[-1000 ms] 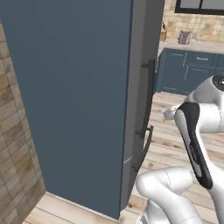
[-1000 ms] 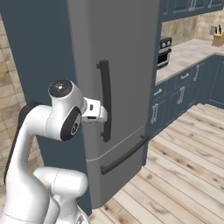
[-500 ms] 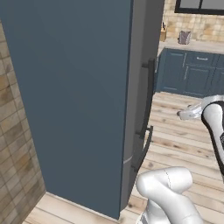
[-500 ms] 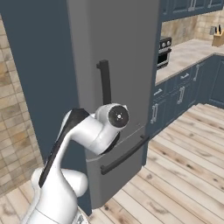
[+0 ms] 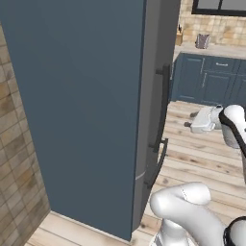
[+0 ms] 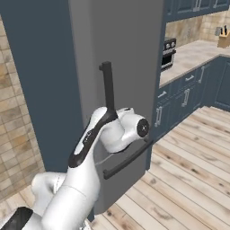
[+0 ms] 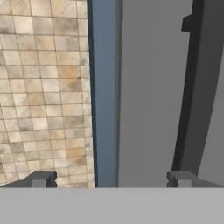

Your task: Move the hot dog bun to the plate on the dining table and place the condiment next to that plate. Then navigate to the fridge and take the sausage and place it on the plate as well.

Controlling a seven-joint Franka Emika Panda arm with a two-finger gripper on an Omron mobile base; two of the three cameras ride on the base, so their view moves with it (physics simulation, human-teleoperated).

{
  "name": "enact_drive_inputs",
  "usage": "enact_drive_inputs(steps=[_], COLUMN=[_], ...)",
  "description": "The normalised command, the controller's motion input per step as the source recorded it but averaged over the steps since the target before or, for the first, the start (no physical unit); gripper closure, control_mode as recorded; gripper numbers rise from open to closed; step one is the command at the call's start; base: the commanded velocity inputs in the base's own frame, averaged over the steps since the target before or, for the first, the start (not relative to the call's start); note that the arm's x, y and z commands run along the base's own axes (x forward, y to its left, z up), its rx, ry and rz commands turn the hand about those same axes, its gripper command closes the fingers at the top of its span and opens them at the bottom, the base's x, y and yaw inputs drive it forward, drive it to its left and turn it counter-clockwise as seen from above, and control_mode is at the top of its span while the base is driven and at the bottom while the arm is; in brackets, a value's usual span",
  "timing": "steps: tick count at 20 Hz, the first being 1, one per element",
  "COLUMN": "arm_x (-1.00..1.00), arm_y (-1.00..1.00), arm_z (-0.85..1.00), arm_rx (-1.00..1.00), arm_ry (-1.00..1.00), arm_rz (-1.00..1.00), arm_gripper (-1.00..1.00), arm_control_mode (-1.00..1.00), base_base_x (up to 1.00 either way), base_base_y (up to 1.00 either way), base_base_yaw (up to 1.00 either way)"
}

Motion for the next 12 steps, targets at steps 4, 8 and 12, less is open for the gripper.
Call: enact_drive_inputs(steps=[4,8,12], arm_x=[0.66,0.59,0.46], arm_y=[-0.07,-0.18,-0.09], arm_z=[0.00,0.00,-0.04], arm_rx=[0.10,0.10,0.08], arm_ry=[0.00,-0.02,-0.06], arm_rz=[0.25,0.20,0.17], arm_gripper=[-1.00,-1.00,-1.00], arm_control_mode=[-1.00,-1.00,-1.00], base_base_x=[0.00,0.00,0.00], base_base_y=[0.00,0.00,0.00], base_base_yaw=[0.00,0.00,0.00])
